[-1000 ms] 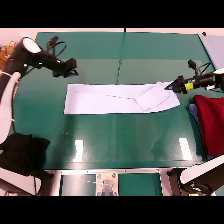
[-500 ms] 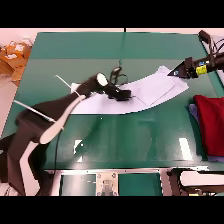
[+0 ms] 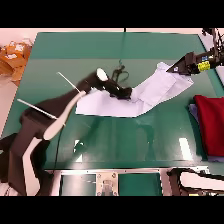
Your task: Fold the shirts.
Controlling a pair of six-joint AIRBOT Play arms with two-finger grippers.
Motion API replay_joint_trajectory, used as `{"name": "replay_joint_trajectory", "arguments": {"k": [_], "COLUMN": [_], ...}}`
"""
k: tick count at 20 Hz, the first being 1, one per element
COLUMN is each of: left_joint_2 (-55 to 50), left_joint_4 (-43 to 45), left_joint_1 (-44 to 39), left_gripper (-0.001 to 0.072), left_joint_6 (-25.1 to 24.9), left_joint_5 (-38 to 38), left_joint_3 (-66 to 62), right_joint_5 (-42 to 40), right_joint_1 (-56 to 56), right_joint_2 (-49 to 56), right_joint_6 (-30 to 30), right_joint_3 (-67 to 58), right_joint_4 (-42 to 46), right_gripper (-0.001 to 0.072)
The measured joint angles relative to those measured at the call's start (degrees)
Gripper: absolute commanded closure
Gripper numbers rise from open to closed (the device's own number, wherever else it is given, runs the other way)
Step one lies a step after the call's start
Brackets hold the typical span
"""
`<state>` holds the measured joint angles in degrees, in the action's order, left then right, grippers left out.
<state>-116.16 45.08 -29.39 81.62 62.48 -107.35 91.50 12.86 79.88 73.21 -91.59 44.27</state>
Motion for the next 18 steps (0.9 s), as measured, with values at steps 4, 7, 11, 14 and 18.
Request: {"name": "replay_joint_trajectory", "arguments": {"k": [4, 7, 11, 14, 18], "left_joint_2": [5.1, 10.3, 15.3, 16.6, 17.2], "left_joint_4": [12.9, 20.4, 25.4, 26.8, 27.6], "left_joint_1": [9.9, 17.7, 26.9, 31.5, 34.2], "left_gripper": [0.0689, 0.0689, 0.0689, 0.0689, 0.0689], "left_joint_6": [2.4, 3.2, 3.6, 3.6, 1.6], "left_joint_5": [15.1, 22.7, 27.5, 29.0, 29.9], "left_joint_3": [-8.2, -10.4, -11.3, -11.5, -11.6], "right_joint_5": [-1.9, -8.6, -23.7, -41.5, -58.2], "right_joint_1": [-6.7, -16.0, -32.0, -44.3, -51.6], "right_joint_2": [-0.1, 0.9, 7.2, 16.3, 23.8], "right_joint_6": [2.9, 6.2, 10.8, 12.5, 13.2], "right_joint_3": [0.0, 0.0, 0.0, -0.1, -0.3], "right_joint_4": [-0.2, -0.2, -0.4, -2.7, -8.0], "right_gripper": [0.0694, 0.0694, 0.067, 0.0148, 0.0419]}}
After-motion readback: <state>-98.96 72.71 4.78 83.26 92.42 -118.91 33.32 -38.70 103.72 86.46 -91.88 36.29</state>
